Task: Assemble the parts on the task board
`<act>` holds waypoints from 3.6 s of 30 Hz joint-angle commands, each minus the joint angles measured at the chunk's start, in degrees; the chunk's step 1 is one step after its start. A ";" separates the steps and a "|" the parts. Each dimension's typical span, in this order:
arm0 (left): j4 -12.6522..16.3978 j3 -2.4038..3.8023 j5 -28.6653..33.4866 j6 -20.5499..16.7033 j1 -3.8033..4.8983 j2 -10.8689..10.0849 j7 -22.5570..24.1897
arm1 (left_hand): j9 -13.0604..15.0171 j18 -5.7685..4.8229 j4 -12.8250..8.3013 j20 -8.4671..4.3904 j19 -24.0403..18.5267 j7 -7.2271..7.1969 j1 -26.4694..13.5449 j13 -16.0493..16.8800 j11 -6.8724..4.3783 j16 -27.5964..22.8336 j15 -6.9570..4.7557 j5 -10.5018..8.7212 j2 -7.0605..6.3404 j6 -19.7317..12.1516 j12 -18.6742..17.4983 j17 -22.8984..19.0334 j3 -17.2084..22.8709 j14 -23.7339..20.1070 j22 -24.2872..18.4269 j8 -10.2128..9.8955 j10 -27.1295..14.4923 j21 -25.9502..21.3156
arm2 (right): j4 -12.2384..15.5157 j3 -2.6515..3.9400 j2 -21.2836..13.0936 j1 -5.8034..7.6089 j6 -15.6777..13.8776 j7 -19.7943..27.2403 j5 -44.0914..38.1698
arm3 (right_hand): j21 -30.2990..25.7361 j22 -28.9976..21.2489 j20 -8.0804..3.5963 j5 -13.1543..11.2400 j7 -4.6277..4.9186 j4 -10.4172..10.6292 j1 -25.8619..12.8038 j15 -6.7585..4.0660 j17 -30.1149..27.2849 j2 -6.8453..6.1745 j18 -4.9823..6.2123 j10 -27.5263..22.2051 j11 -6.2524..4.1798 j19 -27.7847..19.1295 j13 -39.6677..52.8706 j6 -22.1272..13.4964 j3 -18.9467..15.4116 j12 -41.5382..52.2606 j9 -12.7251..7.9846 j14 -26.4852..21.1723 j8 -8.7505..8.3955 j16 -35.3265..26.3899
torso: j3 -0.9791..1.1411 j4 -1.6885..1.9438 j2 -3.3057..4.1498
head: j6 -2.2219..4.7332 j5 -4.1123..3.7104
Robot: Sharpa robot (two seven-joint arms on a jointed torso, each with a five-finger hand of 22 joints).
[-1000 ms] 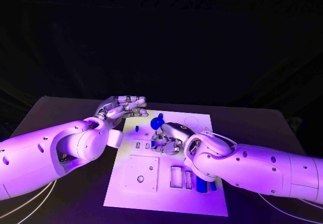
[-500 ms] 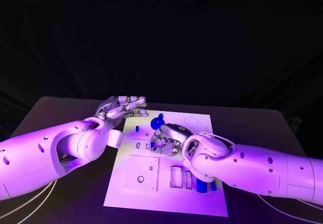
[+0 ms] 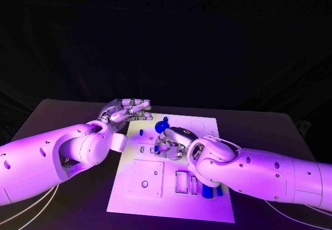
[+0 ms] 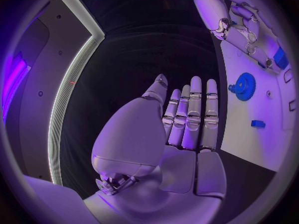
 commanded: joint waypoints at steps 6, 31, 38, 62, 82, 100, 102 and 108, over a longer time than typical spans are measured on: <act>0.11 0.04 0.15 1.09 0.03 0.11 0.23 | -0.06 0.65 -0.32 -0.07 -0.50 0.31 -0.06 -0.01 0.48 0.37 0.06 0.25 0.58 -0.12 -0.31 0.07 0.09 -0.36 -0.07 -0.37 0.03 0.31 | -0.32 -0.18 -0.08 -0.26 2.60 -1.61 -0.98 | -0.51 11.61 -0.04 -0.30 0.29 -0.21 -0.54 0.31 8.96 -1.13 -0.10 -1.24 0.39 3.03 -0.69 -1.09 0.00 -1.00 -0.40 4.47 -0.62 -0.18 | 0.03 -0.07 0.01 | -0.06 0.10; 0.08 0.04 0.17 1.14 0.03 0.15 0.03 | -0.07 0.66 -0.37 -0.06 -0.53 0.34 -0.04 -0.01 0.50 0.41 0.06 0.24 0.59 -0.13 -0.41 0.13 0.10 -0.40 -0.07 -0.45 0.02 0.33 | -0.24 -0.18 -0.06 -0.26 0.97 -1.27 -0.78 | -1.32 11.00 0.66 -3.06 1.06 0.85 -3.27 1.02 8.38 -3.18 0.13 -2.45 1.17 2.45 -1.88 -2.44 -1.52 -2.19 -0.90 4.33 -1.56 -0.55 | 0.00 -0.07 0.00 | -0.19 0.09; 0.06 0.04 0.17 1.17 0.03 0.14 0.02 | -0.07 0.66 -0.37 -0.06 -0.53 0.34 -0.04 -0.01 0.50 0.41 0.06 0.24 0.59 -0.13 -0.41 0.13 0.10 -0.40 -0.07 -0.45 0.02 0.33 | -0.16 -0.18 -0.13 -0.26 -1.84 0.19 -0.25 | -2.14 10.40 1.15 -4.86 1.86 2.21 -5.22 1.62 8.22 -5.26 0.35 -3.66 1.92 1.87 -2.83 -5.95 -5.36 -3.01 -1.57 4.27 -3.25 -0.69 | 0.01 -0.05 0.00 | -0.16 -0.01; -1.05 0.03 -13.27 3.86 0.05 -0.64 -10.89 | 1.32 0.88 1.02 -4.76 9.44 -3.38 -2.15 3.22 -3.60 12.63 -5.00 0.30 0.73 5.56 4.94 7.40 -0.49 12.66 3.43 1.88 10.80 8.15 | 11.42 0.42 -15.59 4.32 -4.05 16.31 20.74 | -4.86 8.70 1.42 -0.35 1.58 7.04 1.65 1.60 6.03 -1.87 1.05 -5.65 1.75 0.22 -5.05 -4.14 -11.47 -4.14 -1.99 3.63 -1.05 -2.21 | 0.15 -0.46 -1.07 | -0.15 0.86; -5.49 -0.33 -51.99 24.34 4.90 4.10 -49.68 | 15.66 -3.45 11.04 -12.90 25.94 -7.66 -13.40 40.98 -8.47 64.11 -9.50 0.24 -1.52 4.58 44.89 62.17 -2.79 20.92 45.05 14.25 9.37 49.47 | 13.20 0.56 -26.61 5.87 -2.29 15.16 31.97 | -4.94 8.80 0.73 4.19 1.02 6.72 1.18 0.99 6.07 -1.46 1.01 -4.81 1.15 0.36 -4.72 -3.46 -12.03 -3.75 -1.13 3.72 0.47 -2.28 | 1.62 -0.74 -3.63 | -2.41 2.84; -12.17 -2.75 -59.52 34.81 9.24 14.22 -59.41 | 21.73 -5.64 11.25 -13.31 31.26 -7.90 -14.56 48.09 -8.68 63.75 -9.79 0.21 -0.48 1.47 51.63 62.44 -6.64 20.87 58.55 18.58 8.99 57.97 | 12.01 0.52 -26.30 5.68 -2.40 13.58 30.51 | -5.12 8.70 0.70 4.75 1.02 6.84 0.84 0.99 5.90 -1.45 1.05 -4.89 1.16 0.27 -4.89 -3.71 -12.25 -3.89 -1.03 3.68 0.53 -2.42 | 1.66 -0.36 -4.10 | -3.28 3.08; -12.59 -2.93 -59.66 34.99 9.35 14.99 -59.62 | 22.28 -5.70 11.31 -13.34 31.30 -7.94 -14.80 48.73 -8.72 63.73 -9.82 0.18 -0.26 1.17 52.31 62.48 -7.13 20.87 59.02 19.06 9.07 58.29 | 11.97 0.51 -26.24 5.67 -2.43 13.44 30.39 | -5.12 8.70 0.70 4.75 1.02 6.84 0.84 0.99 5.90 -1.45 1.05 -4.89 1.16 0.27 -4.89 -3.71 -12.25 -3.89 -1.03 3.68 0.53 -2.42 | 1.65 -0.39 -4.04 | -3.34 3.10; -13.91 -3.49 -59.82 35.89 9.45 16.99 -60.05 | 23.53 -5.76 11.49 -13.34 31.20 -7.98 -16.48 49.42 -8.74 63.65 -9.83 0.19 0.08 0.36 53.12 62.56 -9.06 20.89 59.65 20.08 8.78 58.76 | 11.75 0.51 -26.04 5.55 -2.73 13.24 29.78 | -5.29 8.62 0.67 5.91 1.01 6.81 0.80 0.97 5.77 -1.36 1.08 -4.85 1.12 0.21 -4.93 -3.93 -12.33 -3.92 -0.87 3.67 0.67 -2.53 | 1.61 -0.41 -4.00 | -3.45 3.18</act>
